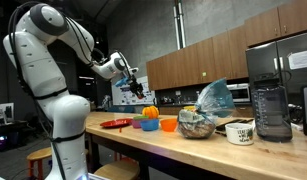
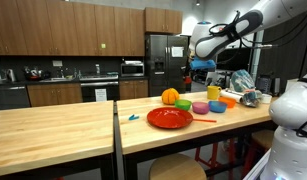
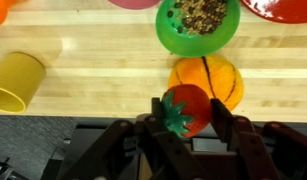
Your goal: Put the strawberry in the purple bowl
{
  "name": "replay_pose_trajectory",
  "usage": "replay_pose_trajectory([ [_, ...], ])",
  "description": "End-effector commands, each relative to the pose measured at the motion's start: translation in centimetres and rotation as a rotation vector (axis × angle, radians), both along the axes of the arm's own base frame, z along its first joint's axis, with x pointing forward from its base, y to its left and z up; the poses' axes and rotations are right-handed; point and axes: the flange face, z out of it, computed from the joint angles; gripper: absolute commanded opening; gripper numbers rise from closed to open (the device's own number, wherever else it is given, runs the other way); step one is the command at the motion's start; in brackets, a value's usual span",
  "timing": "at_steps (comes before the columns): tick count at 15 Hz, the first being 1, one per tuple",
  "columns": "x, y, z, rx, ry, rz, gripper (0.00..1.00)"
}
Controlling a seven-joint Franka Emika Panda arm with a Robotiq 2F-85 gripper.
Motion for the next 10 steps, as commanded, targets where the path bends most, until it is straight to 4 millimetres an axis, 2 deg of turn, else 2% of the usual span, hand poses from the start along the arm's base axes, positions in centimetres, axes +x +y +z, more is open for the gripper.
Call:
replay_pose_trajectory([
  [1, 1.7, -3.8, -1.1, -0.012, 0.030, -0.107, 0.25],
  [5, 1.8, -6.5, -3.9, 0.012, 0.039, -0.218, 0.25],
  [10, 1.7, -8.2, -7.2, 0.081, 0.061, -0.337, 0.25],
])
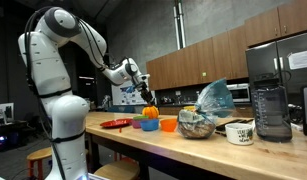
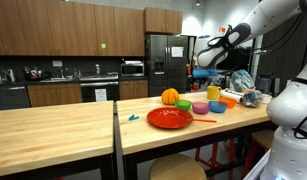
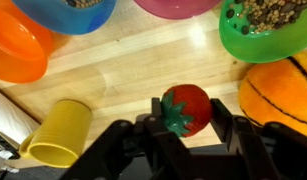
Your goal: Put the strawberry in the purple bowl
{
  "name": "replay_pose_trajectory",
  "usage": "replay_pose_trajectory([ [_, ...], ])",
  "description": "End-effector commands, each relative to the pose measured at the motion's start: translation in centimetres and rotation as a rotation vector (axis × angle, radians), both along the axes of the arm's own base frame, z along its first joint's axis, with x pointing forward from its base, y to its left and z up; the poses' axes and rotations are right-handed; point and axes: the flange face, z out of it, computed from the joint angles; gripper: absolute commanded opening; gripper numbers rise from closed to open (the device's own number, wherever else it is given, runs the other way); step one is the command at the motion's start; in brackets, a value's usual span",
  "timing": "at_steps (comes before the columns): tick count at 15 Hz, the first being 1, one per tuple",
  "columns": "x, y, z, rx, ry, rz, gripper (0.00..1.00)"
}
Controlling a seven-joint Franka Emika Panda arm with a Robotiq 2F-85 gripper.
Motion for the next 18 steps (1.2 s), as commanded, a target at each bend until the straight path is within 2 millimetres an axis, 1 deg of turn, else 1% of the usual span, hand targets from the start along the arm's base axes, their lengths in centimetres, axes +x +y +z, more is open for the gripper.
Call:
replay_pose_trajectory([
  [1, 0.0, -1.1, -2.0, 0.024, -0.002, -0.082, 0.25],
  [3, -0.2, -1.5, -3.0, 0.042, 0.003, -0.120, 0.25],
  [8, -1.0, -2.0, -6.9, 0.091, 0.015, -0.211, 0.25],
  [10, -1.2, -2.3, -7.9, 0.111, 0.002, -0.245, 0.25],
  [13, -1.1, -2.6, -8.6, 0.130, -0.020, -0.276, 0.25],
  [16, -1.0, -2.6, -8.8, 0.141, -0.042, -0.301, 0.27],
  [17, -1.0, -2.5, -8.6, 0.140, -0.048, -0.305, 0.64],
  [18, -1.0, -2.4, -8.6, 0.138, -0.052, -0.310, 0.64],
])
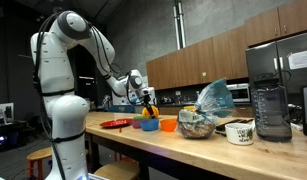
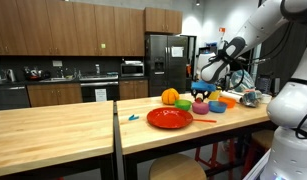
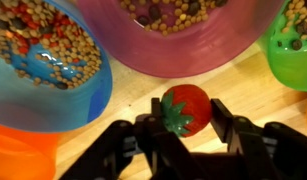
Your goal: Put the strawberry in the purple bowl
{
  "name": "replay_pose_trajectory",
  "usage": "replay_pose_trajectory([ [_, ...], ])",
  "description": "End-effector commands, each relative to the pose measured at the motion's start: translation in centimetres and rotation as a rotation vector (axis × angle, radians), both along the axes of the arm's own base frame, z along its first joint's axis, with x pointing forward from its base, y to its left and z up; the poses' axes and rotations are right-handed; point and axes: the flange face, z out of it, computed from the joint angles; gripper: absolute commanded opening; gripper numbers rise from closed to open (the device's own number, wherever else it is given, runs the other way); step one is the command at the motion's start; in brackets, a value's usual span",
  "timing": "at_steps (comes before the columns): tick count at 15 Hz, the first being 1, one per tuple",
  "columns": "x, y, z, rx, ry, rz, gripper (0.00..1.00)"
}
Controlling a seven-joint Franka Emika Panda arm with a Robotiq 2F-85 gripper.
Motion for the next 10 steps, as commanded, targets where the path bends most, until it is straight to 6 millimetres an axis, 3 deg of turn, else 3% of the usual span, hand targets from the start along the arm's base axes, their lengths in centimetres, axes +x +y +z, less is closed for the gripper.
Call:
replay_pose_trajectory([
  [1, 0.00, 0.30, 0.29, -0.015, -0.028, -0.022, 0.69],
  [2, -0.06, 0.46, 0.37, -0.019, -0.030, -0.021, 0.72],
  [3, 0.13, 0.42, 0.12, -0.009, -0.014, -0.016, 0.97],
  [4, 0.13, 0.43, 0.11, -0.009, -0.014, -0.016, 0.73],
  [8, 0.14, 0.48, 0.06, -0.008, -0.013, -0.014, 0.96],
  [10, 0.15, 0.51, 0.05, -0.008, -0.013, -0.014, 0.97],
])
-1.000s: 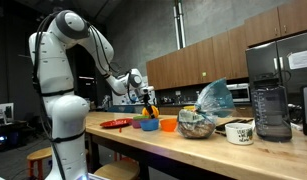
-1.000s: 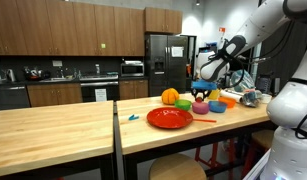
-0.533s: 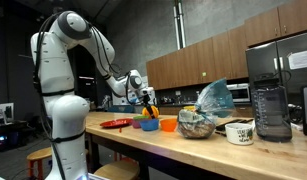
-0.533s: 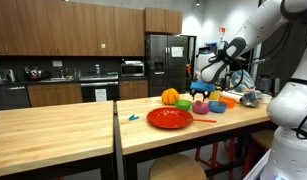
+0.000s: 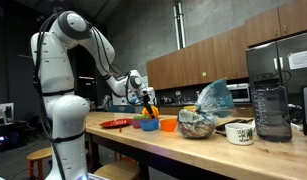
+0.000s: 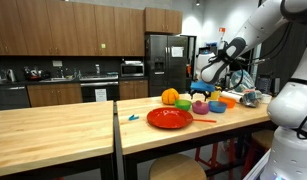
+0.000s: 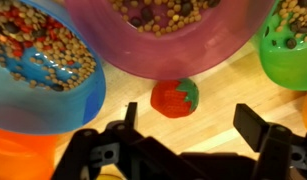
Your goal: Put the strawberry in the purple bowl
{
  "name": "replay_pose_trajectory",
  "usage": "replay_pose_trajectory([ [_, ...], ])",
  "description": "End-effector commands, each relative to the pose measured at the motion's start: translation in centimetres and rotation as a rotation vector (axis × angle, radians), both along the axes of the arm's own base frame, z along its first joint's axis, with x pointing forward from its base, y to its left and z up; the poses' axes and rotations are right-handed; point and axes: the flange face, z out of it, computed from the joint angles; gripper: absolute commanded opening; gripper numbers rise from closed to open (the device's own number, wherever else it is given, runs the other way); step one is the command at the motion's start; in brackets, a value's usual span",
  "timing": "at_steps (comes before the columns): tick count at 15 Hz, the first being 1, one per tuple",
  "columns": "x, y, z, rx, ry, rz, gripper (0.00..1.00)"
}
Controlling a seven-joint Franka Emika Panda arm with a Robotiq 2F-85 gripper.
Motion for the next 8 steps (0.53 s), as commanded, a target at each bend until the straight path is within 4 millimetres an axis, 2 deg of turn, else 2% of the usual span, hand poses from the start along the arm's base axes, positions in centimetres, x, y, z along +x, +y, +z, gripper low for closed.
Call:
replay_pose_trajectory([
  [1, 0.01, -0.04, 0.06, 0.001, 0.001, 0.001, 0.97],
  [8, 0.38, 0.26, 0.52, -0.011, 0.000, 0.026, 1.00],
])
